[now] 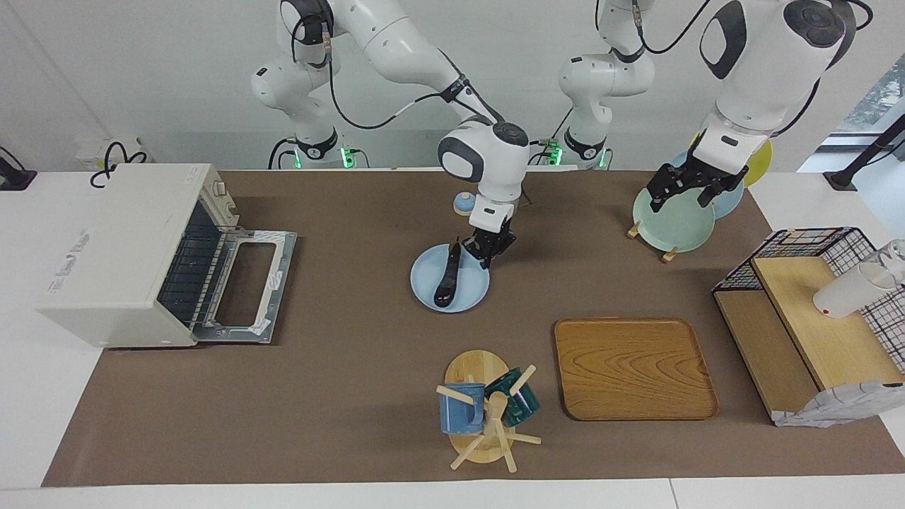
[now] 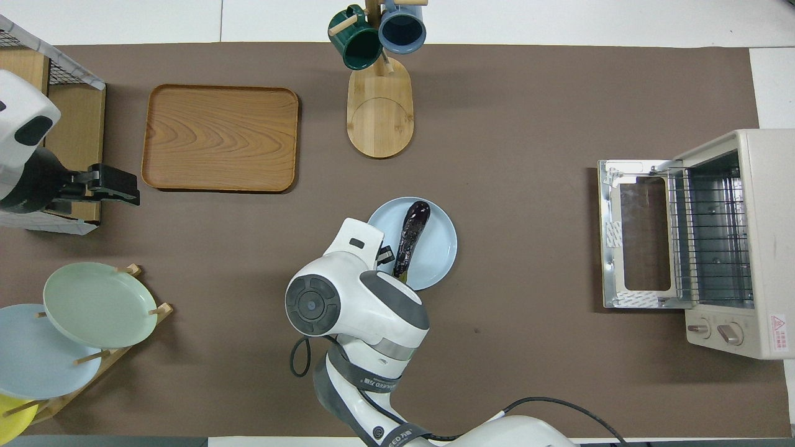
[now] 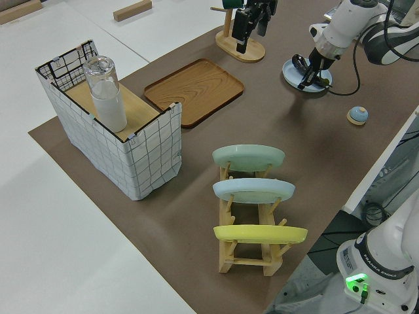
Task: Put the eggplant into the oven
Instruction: 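Move the right gripper to the blue plate and grasp the eggplant, then carry the eggplant with the right gripper to the open oven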
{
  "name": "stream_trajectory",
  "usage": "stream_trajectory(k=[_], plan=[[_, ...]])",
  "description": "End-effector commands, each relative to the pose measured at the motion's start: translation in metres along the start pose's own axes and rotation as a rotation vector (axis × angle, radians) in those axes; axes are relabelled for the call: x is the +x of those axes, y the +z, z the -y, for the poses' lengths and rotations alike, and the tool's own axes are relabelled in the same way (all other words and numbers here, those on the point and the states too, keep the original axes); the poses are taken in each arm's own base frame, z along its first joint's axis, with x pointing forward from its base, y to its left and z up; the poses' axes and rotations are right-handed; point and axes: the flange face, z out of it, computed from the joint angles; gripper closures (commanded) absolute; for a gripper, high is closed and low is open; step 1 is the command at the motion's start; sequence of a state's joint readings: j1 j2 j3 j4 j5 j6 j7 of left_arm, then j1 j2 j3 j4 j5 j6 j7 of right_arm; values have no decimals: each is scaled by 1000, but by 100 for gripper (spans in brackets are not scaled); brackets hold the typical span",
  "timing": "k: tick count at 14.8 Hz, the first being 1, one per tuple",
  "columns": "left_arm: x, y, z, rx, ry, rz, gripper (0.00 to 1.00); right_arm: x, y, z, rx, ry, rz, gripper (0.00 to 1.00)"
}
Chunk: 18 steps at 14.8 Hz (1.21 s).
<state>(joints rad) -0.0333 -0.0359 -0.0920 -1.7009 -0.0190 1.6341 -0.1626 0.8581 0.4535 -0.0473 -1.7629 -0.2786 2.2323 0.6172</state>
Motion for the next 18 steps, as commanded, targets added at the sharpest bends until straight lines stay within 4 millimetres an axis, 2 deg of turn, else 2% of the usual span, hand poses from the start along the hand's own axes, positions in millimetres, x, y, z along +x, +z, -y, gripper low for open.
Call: stream_trajectory(k=[1, 2, 4, 6, 9, 10, 12, 14, 16, 18], plan=[[0, -5, 2, -15, 1, -1, 0, 4, -14, -17, -75, -18, 35, 100], [0, -5, 2, -15, 1, -1, 0, 2, -14, -22, -93, -20, 55, 100], [0, -5, 3, -15, 0, -1, 0, 4, -31, -60, -117, 30, 78, 100], [0, -5, 2, -15, 1, -1, 0, 5, -44, -115, -121, 90, 97, 100], [0, -5, 2, -15, 1, -1, 0, -11, -50, -213, -130, 141, 156, 100], [0, -5, 2, -15, 1, -1, 0, -18, -52, -233, -132, 165, 167, 100], [0, -5, 4, -15, -2, -1, 0, -29, -54, -255, -140, 194, 195, 100], [0, -5, 2, -15, 1, -3, 0, -35, -48, -300, -152, 226, 256, 100], [0, -5, 2, -15, 1, -1, 0, -44, -33, -357, -145, 238, 309, 100], [0, -5, 2, -15, 1, -1, 0, -54, -20, -394, -127, 212, 329, 100]])
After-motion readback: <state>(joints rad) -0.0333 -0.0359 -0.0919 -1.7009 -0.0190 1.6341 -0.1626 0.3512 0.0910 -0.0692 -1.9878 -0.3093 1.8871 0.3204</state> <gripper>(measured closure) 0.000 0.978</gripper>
